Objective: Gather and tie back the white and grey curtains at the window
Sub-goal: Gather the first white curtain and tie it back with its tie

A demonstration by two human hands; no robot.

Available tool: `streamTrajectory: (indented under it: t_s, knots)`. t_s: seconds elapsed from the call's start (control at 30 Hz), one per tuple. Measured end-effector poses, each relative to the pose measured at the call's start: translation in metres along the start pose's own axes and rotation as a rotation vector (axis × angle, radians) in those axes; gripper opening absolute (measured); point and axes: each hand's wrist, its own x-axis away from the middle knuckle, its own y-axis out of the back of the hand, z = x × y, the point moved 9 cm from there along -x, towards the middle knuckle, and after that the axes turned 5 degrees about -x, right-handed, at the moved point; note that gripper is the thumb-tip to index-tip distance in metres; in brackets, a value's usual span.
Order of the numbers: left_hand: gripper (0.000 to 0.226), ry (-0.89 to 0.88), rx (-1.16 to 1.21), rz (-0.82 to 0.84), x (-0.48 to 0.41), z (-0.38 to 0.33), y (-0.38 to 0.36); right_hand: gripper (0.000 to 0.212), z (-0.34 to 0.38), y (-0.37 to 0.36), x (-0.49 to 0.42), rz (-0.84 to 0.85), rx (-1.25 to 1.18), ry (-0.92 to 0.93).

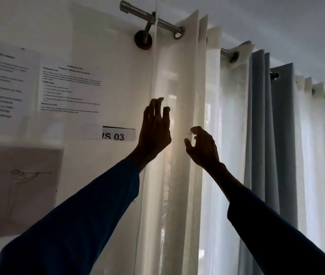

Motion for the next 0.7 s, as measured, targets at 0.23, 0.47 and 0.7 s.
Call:
streamTrajectory:
  t_s: [0.23, 0.47, 0.7]
  knots:
    - [0.095, 0.279, 0.227, 0.038, -0.035, 0.046, -0.038, 0.081, -0.03, -0.017, -0.062, -0.015, -0.122, -0.151]
    - [0.058, 0.378, 0.294, 0.007, -0.087, 0.052, -0.06, 0.041, -0.028, -0.005, -0.146, -0.221, -0.218, -0.087]
    - [0.027, 0.34, 0.325, 0.071, -0.121, 0.003, -0.114, 0.039, -0.111, -0.002, -0.175, -0.304, -0.263, -0.233]
